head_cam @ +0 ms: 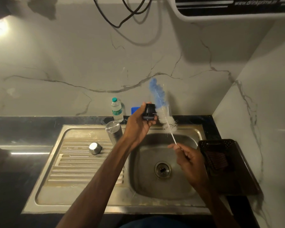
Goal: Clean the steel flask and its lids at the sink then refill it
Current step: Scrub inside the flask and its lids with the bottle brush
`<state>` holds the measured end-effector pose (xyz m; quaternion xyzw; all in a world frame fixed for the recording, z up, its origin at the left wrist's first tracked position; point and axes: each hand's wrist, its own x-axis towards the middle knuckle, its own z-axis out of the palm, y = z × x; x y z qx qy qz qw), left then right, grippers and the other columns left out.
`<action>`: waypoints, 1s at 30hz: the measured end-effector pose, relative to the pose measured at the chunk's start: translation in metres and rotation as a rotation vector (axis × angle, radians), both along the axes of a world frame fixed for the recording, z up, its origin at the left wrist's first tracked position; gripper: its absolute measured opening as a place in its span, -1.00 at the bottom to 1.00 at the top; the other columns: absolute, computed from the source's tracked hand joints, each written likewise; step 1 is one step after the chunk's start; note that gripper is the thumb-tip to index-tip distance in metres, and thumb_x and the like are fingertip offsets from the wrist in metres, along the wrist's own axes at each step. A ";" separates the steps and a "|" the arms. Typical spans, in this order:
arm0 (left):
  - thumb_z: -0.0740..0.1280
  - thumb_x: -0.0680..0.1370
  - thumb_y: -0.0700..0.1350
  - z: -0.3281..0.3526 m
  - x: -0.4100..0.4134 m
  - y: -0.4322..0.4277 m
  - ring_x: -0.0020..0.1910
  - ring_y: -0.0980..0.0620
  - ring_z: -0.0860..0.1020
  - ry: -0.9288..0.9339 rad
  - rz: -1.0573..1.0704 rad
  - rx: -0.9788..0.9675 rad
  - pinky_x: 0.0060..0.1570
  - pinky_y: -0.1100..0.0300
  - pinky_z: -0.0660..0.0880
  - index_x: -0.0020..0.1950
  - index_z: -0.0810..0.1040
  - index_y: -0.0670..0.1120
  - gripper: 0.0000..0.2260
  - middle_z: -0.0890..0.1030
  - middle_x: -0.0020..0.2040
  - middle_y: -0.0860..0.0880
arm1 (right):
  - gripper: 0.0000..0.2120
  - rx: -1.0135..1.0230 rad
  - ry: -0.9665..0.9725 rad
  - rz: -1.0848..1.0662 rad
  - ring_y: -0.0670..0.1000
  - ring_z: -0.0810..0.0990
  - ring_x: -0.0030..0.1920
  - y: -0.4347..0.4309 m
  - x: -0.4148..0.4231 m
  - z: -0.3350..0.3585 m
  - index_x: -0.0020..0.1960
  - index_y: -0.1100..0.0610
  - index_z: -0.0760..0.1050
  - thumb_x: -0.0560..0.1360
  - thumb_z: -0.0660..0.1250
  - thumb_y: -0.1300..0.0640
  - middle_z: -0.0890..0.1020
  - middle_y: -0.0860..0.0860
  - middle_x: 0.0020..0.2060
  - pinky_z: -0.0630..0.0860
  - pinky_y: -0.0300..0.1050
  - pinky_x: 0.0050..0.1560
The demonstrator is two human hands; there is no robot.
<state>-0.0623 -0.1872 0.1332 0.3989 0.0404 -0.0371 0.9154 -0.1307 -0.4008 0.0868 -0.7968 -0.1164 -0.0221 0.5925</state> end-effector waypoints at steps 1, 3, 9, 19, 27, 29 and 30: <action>0.28 0.64 -0.04 0.001 0.001 0.001 -0.14 -0.01 0.51 -0.021 0.001 0.032 -0.15 0.18 0.50 0.21 0.52 -0.19 -0.75 0.57 0.04 -0.14 | -0.78 0.003 0.004 0.009 -0.20 0.42 -0.50 -0.001 -0.004 -0.004 0.12 0.19 0.67 0.67 0.25 0.26 0.54 -0.32 -0.44 0.31 -0.43 -0.40; 0.30 0.62 -0.07 0.002 0.003 0.005 -0.14 0.02 0.49 -0.057 0.007 0.082 -0.16 0.19 0.47 0.22 0.52 -0.19 -0.75 0.56 0.03 -0.12 | -0.78 0.017 0.042 0.029 -0.19 0.36 -0.51 -0.006 -0.012 -0.012 0.11 0.14 0.68 0.67 0.24 0.25 0.48 -0.20 -0.50 0.29 -0.34 -0.43; 0.25 0.66 -0.03 -0.010 -0.001 0.006 0.06 -0.10 0.60 -0.045 -0.013 0.079 0.07 0.11 0.64 0.41 0.47 -0.24 -0.60 0.56 0.22 -0.24 | -0.78 0.049 0.043 0.022 -0.22 0.42 -0.48 -0.005 -0.009 -0.003 0.13 0.18 0.67 0.69 0.23 0.24 0.52 -0.29 -0.45 0.32 -0.40 -0.39; 0.15 0.70 -0.04 -0.005 -0.004 0.010 0.13 -0.14 0.52 -0.073 0.001 -0.016 0.05 0.01 0.48 0.24 0.64 -0.11 -0.68 0.62 0.19 -0.19 | -0.77 0.044 0.065 0.057 -0.19 0.33 -0.50 -0.006 -0.018 -0.010 0.09 0.12 0.68 0.67 0.25 0.26 0.47 -0.19 -0.51 0.28 -0.30 -0.45; 0.09 0.75 -0.06 -0.005 -0.008 0.002 0.12 -0.10 0.63 -0.117 -0.024 0.024 0.02 0.09 0.65 0.32 0.54 -0.17 -0.68 0.64 0.20 -0.19 | -0.79 0.023 0.005 0.033 -0.17 0.32 -0.56 0.009 -0.002 0.010 0.11 0.20 0.67 0.68 0.25 0.25 0.47 -0.21 -0.54 0.24 -0.39 -0.46; 0.13 0.73 -0.07 -0.003 -0.005 0.007 0.23 -0.16 0.59 -0.137 -0.005 0.034 0.16 0.02 0.64 0.32 0.55 -0.15 -0.71 0.62 0.25 -0.19 | -0.79 0.015 -0.002 0.044 -0.18 0.32 -0.54 0.005 -0.007 0.002 0.09 0.17 0.67 0.67 0.25 0.27 0.46 -0.17 -0.53 0.25 -0.37 -0.47; 0.15 0.72 -0.07 -0.003 -0.004 0.010 0.28 -0.20 0.57 -0.139 0.004 0.035 0.19 0.00 0.63 0.32 0.55 -0.15 -0.71 0.61 0.27 -0.20 | -0.78 0.012 0.004 0.045 -0.18 0.32 -0.54 0.002 -0.011 -0.004 0.09 0.15 0.67 0.67 0.24 0.26 0.46 -0.16 -0.53 0.26 -0.36 -0.46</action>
